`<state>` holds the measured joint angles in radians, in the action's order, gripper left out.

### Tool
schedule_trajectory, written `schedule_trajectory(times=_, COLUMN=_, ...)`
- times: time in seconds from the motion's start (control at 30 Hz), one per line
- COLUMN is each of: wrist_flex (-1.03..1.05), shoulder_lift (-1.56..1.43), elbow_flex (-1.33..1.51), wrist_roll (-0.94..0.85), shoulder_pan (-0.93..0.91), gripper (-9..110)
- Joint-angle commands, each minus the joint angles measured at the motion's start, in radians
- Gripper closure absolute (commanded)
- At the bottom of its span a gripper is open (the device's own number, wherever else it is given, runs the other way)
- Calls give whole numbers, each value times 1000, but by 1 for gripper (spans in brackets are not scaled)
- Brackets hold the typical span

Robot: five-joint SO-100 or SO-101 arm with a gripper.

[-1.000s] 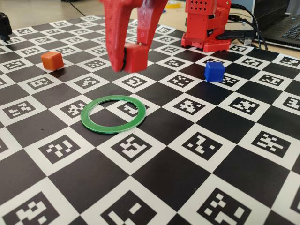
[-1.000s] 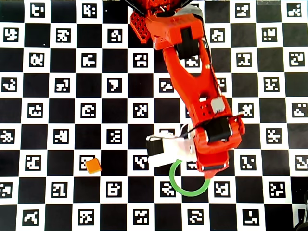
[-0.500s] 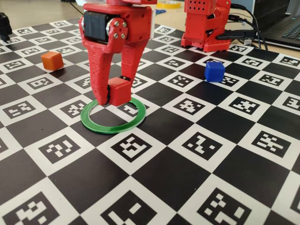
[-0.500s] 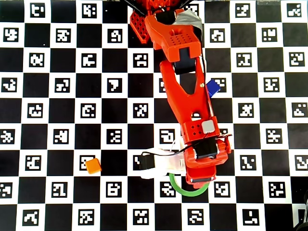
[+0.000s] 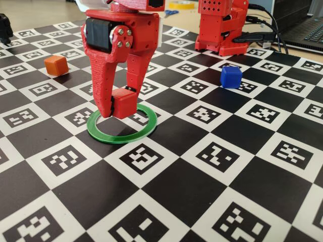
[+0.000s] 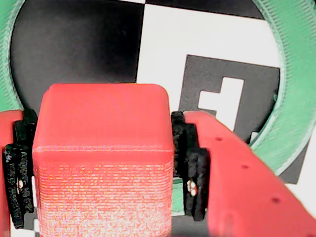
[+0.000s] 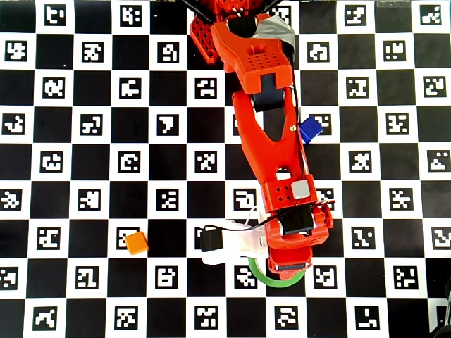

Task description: Grab the red cube then put it in the green circle then put the blue cube on top and finally the orange cube on top

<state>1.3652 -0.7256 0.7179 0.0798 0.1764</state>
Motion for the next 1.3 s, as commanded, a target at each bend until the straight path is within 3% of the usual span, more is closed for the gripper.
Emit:
schedule_trajectory(times=0.0, wrist_flex=-11, shoulder_lift=-40, elbow_flex=-17, wrist_roll=-17, shoulder_pan=-20, gripper=91)
schedule_trajectory(times=0.77, wrist_flex=-41, shoulder_lift=-81, elbow_flex=89, wrist_roll=-15, shoulder_pan=-21, gripper=91)
schedule_trajectory(times=0.83, wrist_flex=-41, shoulder_lift=-83, elbow_flex=89, wrist_roll=-11, shoulder_pan=-21, gripper=86)
schedule_trajectory(times=0.93, wrist_flex=-41, shoulder_lift=-89, elbow_flex=89, wrist_roll=-2, shoulder_pan=-23, gripper=70)
schedule_trajectory(times=1.07, wrist_flex=-38, shoulder_lift=-98, elbow_flex=91, wrist_roll=15, shoulder_pan=-25, gripper=64)
schedule_trajectory(times=1.13, wrist_flex=-25, shoulder_lift=-110, elbow_flex=91, wrist_roll=34, shoulder_pan=-26, gripper=55)
schedule_trajectory(times=1.27, wrist_flex=-5, shoulder_lift=-144, elbow_flex=91, wrist_roll=49, shoulder_pan=-28, gripper=53)
